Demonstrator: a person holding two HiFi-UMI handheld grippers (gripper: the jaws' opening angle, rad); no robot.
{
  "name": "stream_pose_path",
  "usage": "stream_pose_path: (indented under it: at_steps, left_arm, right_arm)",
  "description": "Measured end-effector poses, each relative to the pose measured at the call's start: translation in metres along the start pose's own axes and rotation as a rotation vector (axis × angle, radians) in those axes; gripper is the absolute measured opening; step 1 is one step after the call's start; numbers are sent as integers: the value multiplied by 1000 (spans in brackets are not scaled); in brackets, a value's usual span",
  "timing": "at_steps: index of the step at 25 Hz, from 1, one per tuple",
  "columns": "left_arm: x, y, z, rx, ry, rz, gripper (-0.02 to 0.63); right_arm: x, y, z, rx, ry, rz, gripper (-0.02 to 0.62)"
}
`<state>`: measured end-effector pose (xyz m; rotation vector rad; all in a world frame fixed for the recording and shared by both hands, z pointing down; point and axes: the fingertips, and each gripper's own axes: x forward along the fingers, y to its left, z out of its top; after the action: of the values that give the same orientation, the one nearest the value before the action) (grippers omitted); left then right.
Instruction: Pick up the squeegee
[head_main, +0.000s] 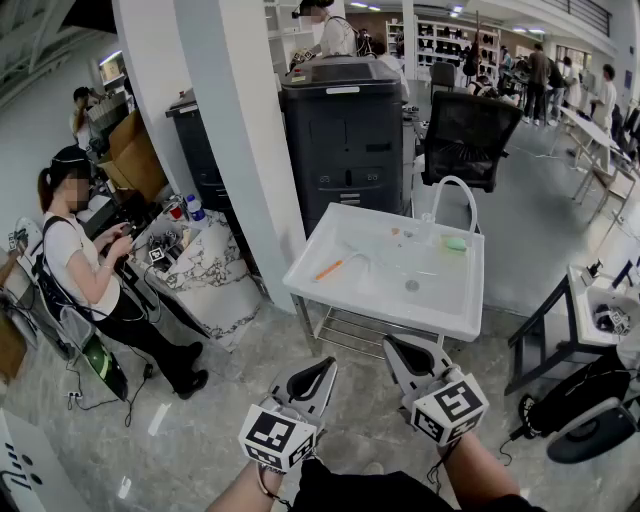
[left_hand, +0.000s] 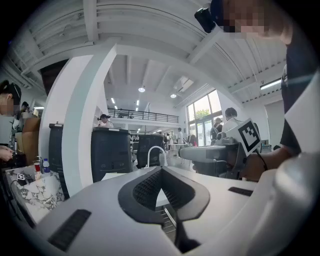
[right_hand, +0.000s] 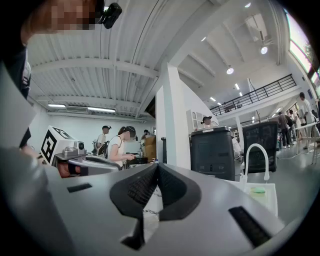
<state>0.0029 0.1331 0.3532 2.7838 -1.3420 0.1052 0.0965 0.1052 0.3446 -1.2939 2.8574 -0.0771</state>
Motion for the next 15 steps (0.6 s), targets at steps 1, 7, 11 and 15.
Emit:
stream_pose_path:
  at_steps: [1, 7, 11, 15]
  left_arm:
    - [1, -1, -1, 5, 1, -1, 15]
    - [4, -1, -4, 12, 6, -10, 15]
    - [6, 1, -5, 10, 5, -15, 15]
    - [8, 7, -8, 3, 7, -20, 15]
  right_arm:
    - [-1, -1, 0, 0, -1, 2, 17]
    - [-1, -4, 1, 26, -23, 2, 17]
    - [3, -7, 0, 29, -22, -3, 17]
    - [11, -9, -4, 25, -15, -3, 17]
